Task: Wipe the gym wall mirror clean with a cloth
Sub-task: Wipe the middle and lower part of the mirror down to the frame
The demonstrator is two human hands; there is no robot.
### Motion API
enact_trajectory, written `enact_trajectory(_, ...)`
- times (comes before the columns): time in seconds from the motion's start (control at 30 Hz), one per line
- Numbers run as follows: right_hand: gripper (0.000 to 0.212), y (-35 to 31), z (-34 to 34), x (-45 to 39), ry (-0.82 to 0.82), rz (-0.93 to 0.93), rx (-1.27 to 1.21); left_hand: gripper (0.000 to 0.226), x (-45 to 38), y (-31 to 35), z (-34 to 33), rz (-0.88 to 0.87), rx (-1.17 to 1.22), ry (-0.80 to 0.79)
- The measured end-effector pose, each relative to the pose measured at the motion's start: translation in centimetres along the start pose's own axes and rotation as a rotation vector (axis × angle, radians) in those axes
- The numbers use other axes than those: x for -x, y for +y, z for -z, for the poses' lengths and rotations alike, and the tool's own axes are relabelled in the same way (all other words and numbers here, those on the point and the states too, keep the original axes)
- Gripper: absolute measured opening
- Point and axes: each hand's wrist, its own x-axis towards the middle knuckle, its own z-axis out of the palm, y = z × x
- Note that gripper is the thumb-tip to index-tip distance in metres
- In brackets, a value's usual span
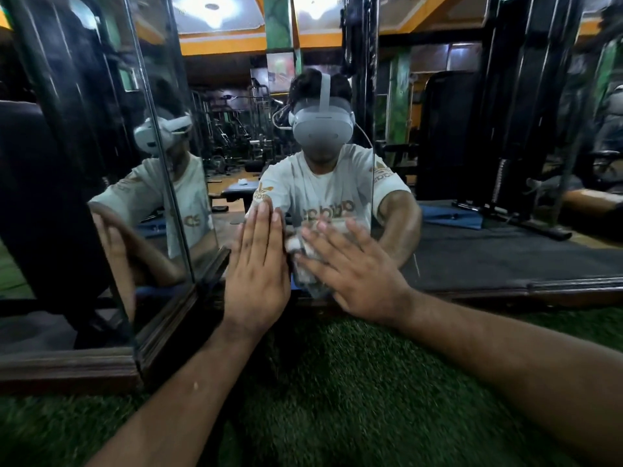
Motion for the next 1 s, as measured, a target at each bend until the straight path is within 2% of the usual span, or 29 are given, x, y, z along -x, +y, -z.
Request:
enact_trajectory(0.07,0.078,1.8,0.4,0.4,-0.020,0.148,0.021,0.065,-0.4,0.3,0.1,-0.017,-0.009,-0.036)
enact_trajectory(0.1,0.076,3.3,0.6,0.2,-0.003,0.165,0.028,0.063,-0.6,0.6,0.1,-0.024,-0.008,-0.045)
enact_trajectory(0.13,0.074,4.8,0.8,-0.3,0.022,0.118,0.022,0.059,-0.9,0.8,0.1,-0.031,-0.002,-0.051)
enact_trajectory(0.23,0.067,7.1,1.3,-1.4,0.142,-0.180,-0.042,0.055,-2.0,2.0,-0.1,-0.026,0.033,-0.068)
enact_trajectory(0.3,0.066,5.8,0.8,-0.5,0.182,-0.221,-0.086,0.055,-2.5,2.6,-0.4,0.003,0.095,-0.056)
enact_trajectory(0.4,0.072,3.6,-0.5,2.7,0.096,-0.055,-0.090,0.054,-2.6,3.7,-0.8,0.071,0.177,-0.002)
enact_trajectory(0.53,0.070,5.6,-0.3,4.6,0.032,0.134,-0.018,0.056,-1.8,5.1,-1.4,-0.005,0.178,-0.036)
enact_trajectory(0.57,0.067,6.5,-0.1,4.2,0.050,0.106,-0.016,0.055,-1.8,5.2,-1.6,-0.007,0.178,-0.041)
enact_trajectory(0.63,0.062,7.8,0.1,3.6,0.122,-0.066,-0.039,0.054,-1.8,5.4,-1.8,0.007,0.179,-0.035)
enact_trajectory(0.7,0.072,7.0,-0.1,3.8,0.169,-0.227,-0.085,0.054,-1.8,5.8,-1.9,0.027,0.190,-0.013)
enact_trajectory(0.73,0.077,5.9,-0.4,4.5,0.159,-0.235,-0.110,0.053,-1.8,6.1,-1.9,0.040,0.206,0.000)
enact_trajectory(0.8,0.077,3.8,-1.1,6.5,0.105,-0.115,-0.128,0.053,-1.7,6.8,-2.0,0.056,0.232,0.013)
enact_trajectory(0.9,0.060,4.4,-1.7,8.3,0.069,0.086,-0.122,0.053,-1.3,7.9,-2.5,-0.009,0.222,-0.026)
enact_trajectory(1.0,0.062,7.6,-0.9,7.5,0.065,0.119,-0.101,0.054,-1.8,9.2,-3.0,-0.045,0.230,-0.030)
